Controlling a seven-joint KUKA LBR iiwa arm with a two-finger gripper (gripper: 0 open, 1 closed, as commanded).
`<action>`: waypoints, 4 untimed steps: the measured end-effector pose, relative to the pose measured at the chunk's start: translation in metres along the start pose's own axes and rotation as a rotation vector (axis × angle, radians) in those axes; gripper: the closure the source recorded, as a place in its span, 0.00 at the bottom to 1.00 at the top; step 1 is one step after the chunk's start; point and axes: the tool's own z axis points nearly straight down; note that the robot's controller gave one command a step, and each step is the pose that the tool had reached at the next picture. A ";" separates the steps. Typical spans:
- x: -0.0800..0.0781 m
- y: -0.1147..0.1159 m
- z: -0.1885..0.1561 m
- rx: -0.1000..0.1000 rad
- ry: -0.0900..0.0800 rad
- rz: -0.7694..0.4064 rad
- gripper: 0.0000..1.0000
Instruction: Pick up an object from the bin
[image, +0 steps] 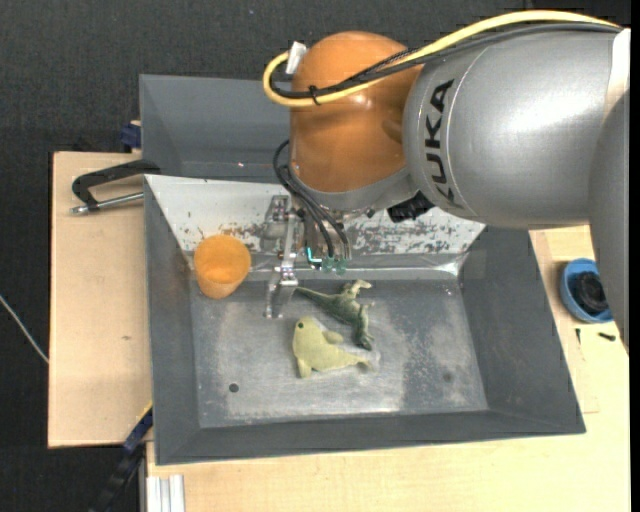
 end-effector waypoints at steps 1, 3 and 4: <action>-0.008 -0.071 0.108 0.003 -0.001 -0.223 0.00; 0.031 -0.111 0.160 0.003 -0.006 -0.443 0.00; 0.002 -0.159 0.160 0.004 -0.012 -0.665 0.00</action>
Offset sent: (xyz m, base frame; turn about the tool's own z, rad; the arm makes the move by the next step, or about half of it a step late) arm 0.0079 -0.0694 -0.1056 -0.2264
